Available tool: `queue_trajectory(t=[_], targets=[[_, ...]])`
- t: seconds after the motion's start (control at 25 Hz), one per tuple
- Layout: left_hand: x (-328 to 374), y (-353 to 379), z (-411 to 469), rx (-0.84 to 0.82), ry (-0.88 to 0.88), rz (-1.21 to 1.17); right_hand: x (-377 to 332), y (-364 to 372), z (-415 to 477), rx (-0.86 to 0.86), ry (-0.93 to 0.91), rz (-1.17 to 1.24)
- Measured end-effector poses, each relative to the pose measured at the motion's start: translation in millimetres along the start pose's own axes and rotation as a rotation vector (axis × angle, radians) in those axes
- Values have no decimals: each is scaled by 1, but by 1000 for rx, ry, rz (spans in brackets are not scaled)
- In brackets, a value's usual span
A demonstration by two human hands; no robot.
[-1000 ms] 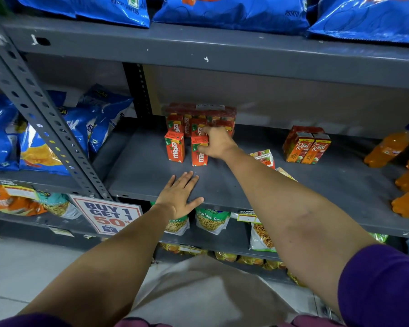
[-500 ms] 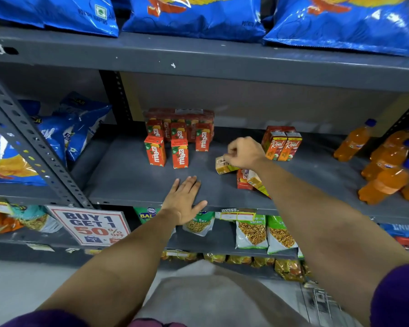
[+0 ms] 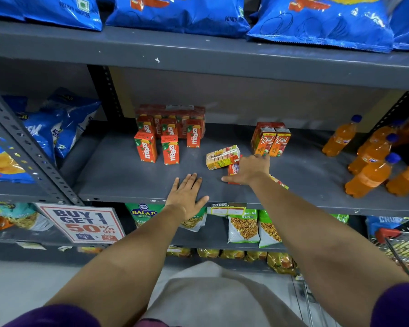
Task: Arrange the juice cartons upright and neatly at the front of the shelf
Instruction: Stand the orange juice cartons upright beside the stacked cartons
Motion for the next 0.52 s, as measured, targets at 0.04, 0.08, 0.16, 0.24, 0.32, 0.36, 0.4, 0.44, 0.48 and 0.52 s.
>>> queue_trajectory(t=[0.04, 0.08, 0.16, 0.24, 0.32, 0.36, 0.4, 0.44, 0.48, 0.52], targets=[[0, 0, 0, -2, -2, -5, -1, 3, 1, -25, 43, 17], [-1, -1, -1, -1, -3, -8, -2, 6, 1, -46, 91, 46], [-1, -2, -2, 7, -5, -14, 3, 9, 1, -53, 171, 118], [-2, -3, -3, 13, -2, -20, 12, 10, 1, -20, 243, 229], [-2, -2, -4, 11, -4, -24, 19, 8, 0, 39, 298, 320], [-2, -2, -5, 10, -7, -25, 22, 6, 0, 74, 312, 350], [-1, -2, -5, 10, -10, -26, 25, 4, -1, 103, 315, 374], [-1, -3, -4, 11, -12, -26, 28, 2, -1, 125, 309, 394], [-1, -3, -4, 12, -13, -29, 32, 2, -2, 140, 298, 408], [0, -3, -4, 10, -15, -30, 36, 1, -3, 147, 287, 417]])
Point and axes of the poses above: each hand's wrist, its own z-axis towards the middle knuckle, its own y-axis out of the palm, x = y × z, the point moved 4 cm from there along z, towards the middle knuckle, and after that the axes turned 10 degrees about x, right-handed, at the moved point
